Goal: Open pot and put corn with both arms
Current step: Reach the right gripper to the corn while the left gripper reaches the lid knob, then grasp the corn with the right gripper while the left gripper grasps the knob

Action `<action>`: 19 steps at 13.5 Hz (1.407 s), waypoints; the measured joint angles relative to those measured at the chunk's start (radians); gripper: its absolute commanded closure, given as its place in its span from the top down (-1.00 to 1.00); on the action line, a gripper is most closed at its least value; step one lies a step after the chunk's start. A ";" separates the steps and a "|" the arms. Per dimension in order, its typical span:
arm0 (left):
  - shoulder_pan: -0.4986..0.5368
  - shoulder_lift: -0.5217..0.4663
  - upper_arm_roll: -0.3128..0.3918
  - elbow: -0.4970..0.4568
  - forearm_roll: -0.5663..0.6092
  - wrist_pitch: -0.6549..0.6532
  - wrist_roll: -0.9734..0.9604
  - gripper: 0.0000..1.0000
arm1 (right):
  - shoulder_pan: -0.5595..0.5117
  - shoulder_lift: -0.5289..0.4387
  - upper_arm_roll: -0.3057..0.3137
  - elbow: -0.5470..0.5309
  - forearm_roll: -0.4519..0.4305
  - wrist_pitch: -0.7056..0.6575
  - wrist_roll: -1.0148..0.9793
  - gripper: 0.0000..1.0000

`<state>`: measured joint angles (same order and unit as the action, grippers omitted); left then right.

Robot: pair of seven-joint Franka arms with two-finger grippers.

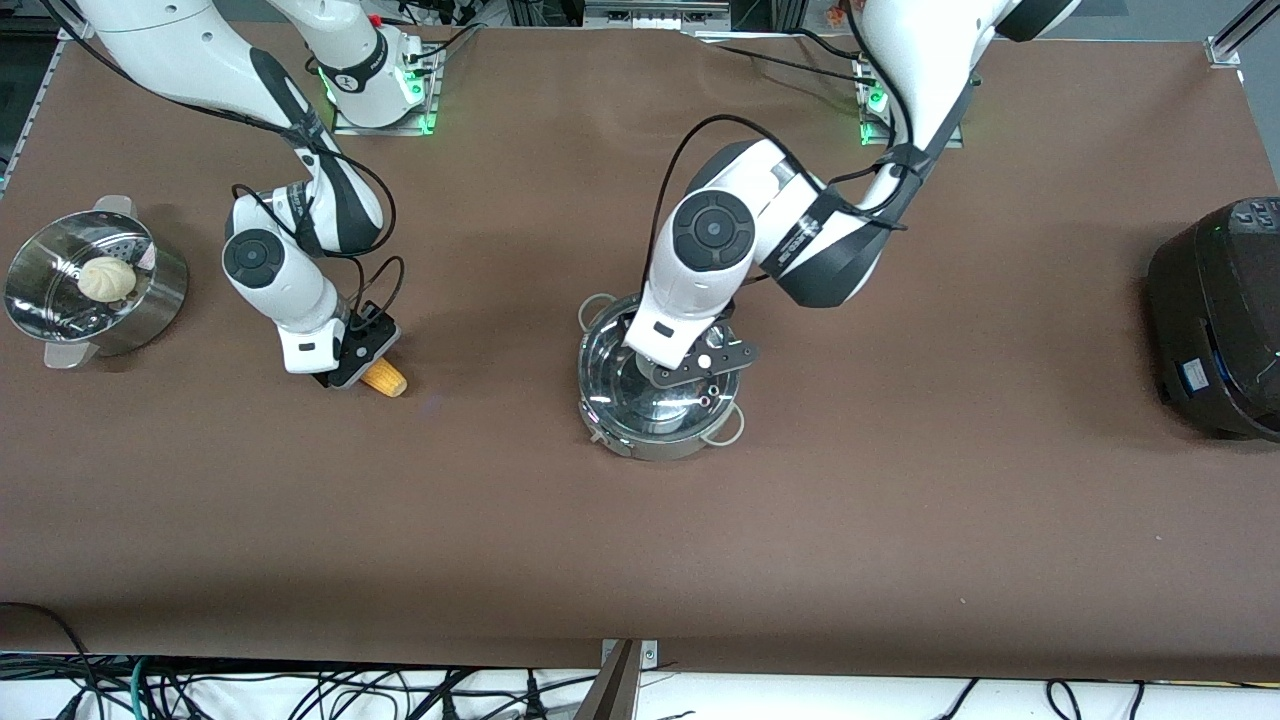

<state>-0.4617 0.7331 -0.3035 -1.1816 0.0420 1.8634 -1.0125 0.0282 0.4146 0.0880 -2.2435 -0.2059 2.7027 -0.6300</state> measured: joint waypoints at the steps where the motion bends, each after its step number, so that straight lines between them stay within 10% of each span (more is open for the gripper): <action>1: 0.000 0.010 0.001 -0.004 0.000 0.011 0.000 0.83 | 0.000 0.000 -0.001 0.011 0.000 0.000 -0.001 -0.91; 6: 0.001 0.026 0.005 -0.004 0.000 0.029 0.000 0.75 | -0.003 0.000 -0.002 0.047 0.000 0.006 0.001 -1.00; 10: 0.002 0.029 0.006 -0.004 0.000 0.035 0.000 0.28 | -0.004 0.001 -0.002 0.104 0.000 -0.008 0.001 -1.00; 16: 0.000 0.033 0.002 -0.004 0.000 0.058 0.000 -1.00 | -0.002 -0.002 0.060 0.442 0.001 -0.493 0.091 -1.00; 19: 0.000 0.033 0.002 -0.004 0.000 0.058 0.000 -1.00 | 0.004 -0.002 0.120 0.565 0.047 -0.652 0.199 -1.00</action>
<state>-0.4613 0.7665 -0.3016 -1.1854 0.0420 1.9216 -1.0125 0.0321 0.4127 0.2079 -1.6788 -0.1591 2.0512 -0.4309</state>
